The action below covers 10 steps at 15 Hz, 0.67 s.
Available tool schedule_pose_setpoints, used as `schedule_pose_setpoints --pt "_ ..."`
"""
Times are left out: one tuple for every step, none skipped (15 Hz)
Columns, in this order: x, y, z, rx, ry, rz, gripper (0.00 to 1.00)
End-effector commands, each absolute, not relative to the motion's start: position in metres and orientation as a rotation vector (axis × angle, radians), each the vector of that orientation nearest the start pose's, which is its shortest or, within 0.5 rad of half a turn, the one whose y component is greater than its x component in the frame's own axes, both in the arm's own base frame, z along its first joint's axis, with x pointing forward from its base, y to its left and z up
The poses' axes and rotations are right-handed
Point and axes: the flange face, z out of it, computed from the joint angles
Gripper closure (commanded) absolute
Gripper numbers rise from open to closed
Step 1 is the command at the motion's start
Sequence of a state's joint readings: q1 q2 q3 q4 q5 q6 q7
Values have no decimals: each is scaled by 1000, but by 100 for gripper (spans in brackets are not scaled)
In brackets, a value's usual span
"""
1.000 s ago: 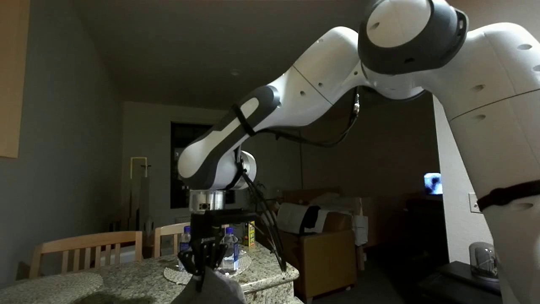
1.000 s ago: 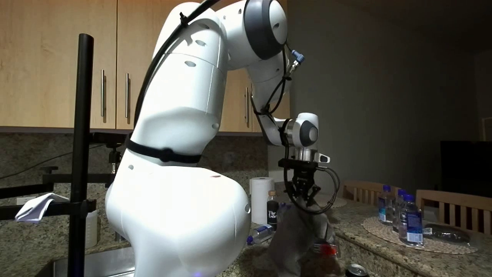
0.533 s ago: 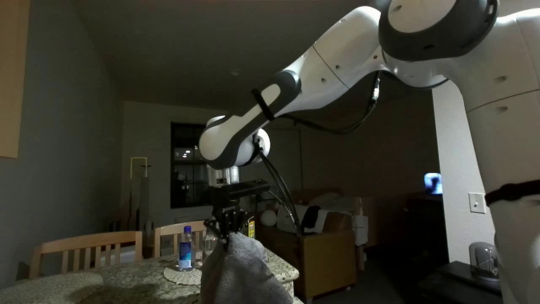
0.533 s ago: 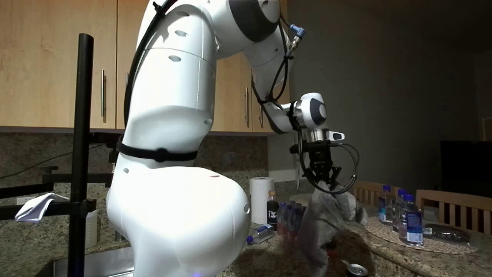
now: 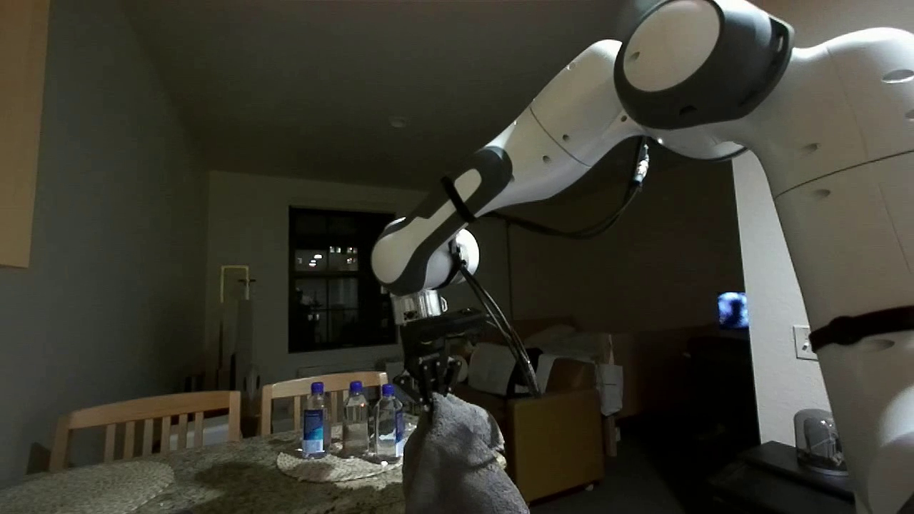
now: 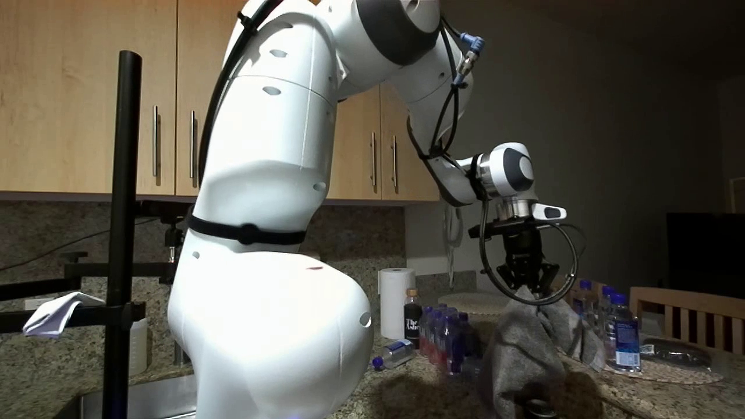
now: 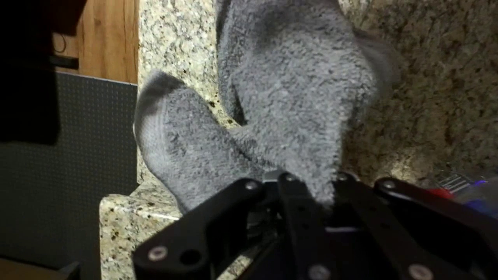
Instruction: Put the black towel on the black can
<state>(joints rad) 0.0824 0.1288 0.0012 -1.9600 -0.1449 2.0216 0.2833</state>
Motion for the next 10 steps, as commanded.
schedule_pose_setpoints --pt "582 22 382 -3259 352 210 92" --pt "583 19 372 -3254 369 240 92" --pt "585 16 364 -3243 377 258 92" --pt "587 14 355 -3222 390 283 92" --pt "588 13 346 -3203 398 310 92" --pt "588 12 337 -3192 415 331 92" --pt "590 10 330 -3180 433 344 92" --pt "592 7 323 -3167 457 354 92" --pt "594 3 317 -3155 478 363 92" --pt "596 0 312 -3148 503 361 92"
